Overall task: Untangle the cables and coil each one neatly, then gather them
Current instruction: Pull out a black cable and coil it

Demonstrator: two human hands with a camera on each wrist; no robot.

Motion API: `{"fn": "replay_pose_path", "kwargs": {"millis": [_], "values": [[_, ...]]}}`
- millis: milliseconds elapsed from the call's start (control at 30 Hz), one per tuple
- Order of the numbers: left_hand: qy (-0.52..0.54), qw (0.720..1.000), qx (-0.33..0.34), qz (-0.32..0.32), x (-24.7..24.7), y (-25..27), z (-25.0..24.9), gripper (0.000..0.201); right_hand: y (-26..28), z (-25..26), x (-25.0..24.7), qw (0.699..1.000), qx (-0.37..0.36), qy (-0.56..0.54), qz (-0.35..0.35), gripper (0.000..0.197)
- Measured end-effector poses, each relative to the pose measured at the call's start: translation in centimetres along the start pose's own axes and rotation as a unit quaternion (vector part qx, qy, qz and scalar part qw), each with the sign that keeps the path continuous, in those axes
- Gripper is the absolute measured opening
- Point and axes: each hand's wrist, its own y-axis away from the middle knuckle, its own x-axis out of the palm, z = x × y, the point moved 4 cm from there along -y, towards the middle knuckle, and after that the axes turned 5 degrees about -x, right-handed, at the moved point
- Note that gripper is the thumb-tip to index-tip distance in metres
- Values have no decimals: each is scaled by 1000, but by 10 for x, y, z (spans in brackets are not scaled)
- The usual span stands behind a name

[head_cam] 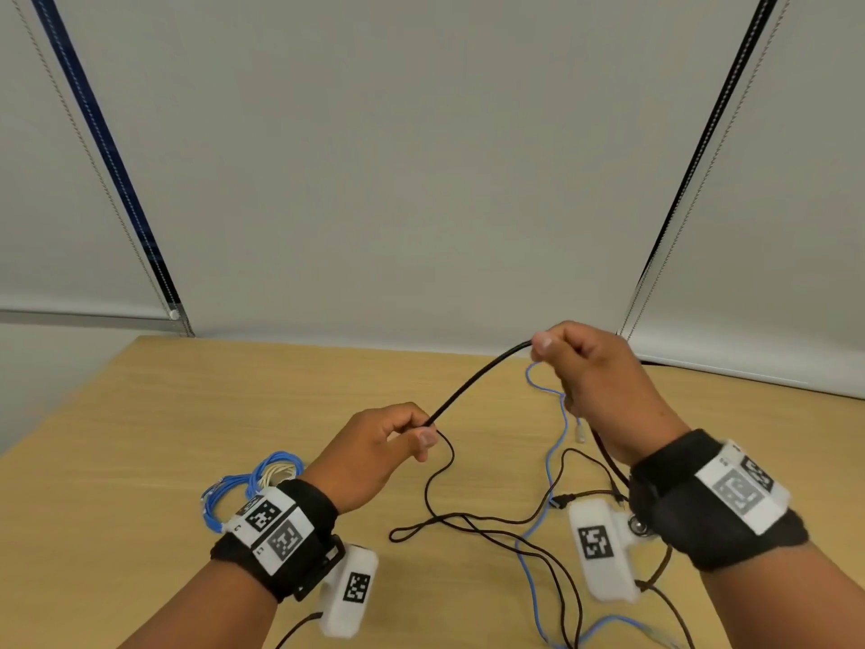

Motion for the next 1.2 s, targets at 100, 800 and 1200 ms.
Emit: {"fn": "replay_pose_path", "kwargs": {"millis": [100, 800, 1200], "values": [[25, 1000, 2, -3, -1, 3, -1, 23, -4, -6, -14, 996, 44, -63, -46, 30], [464, 874, 29, -142, -8, -17, -35, 29, 74, -42, 90, 950, 38, 91, 295, 6], [166, 986, -17, 29, 31, -3, -34, 40, 32, 20, 43, 940, -166, 240, 178, 9]]}}
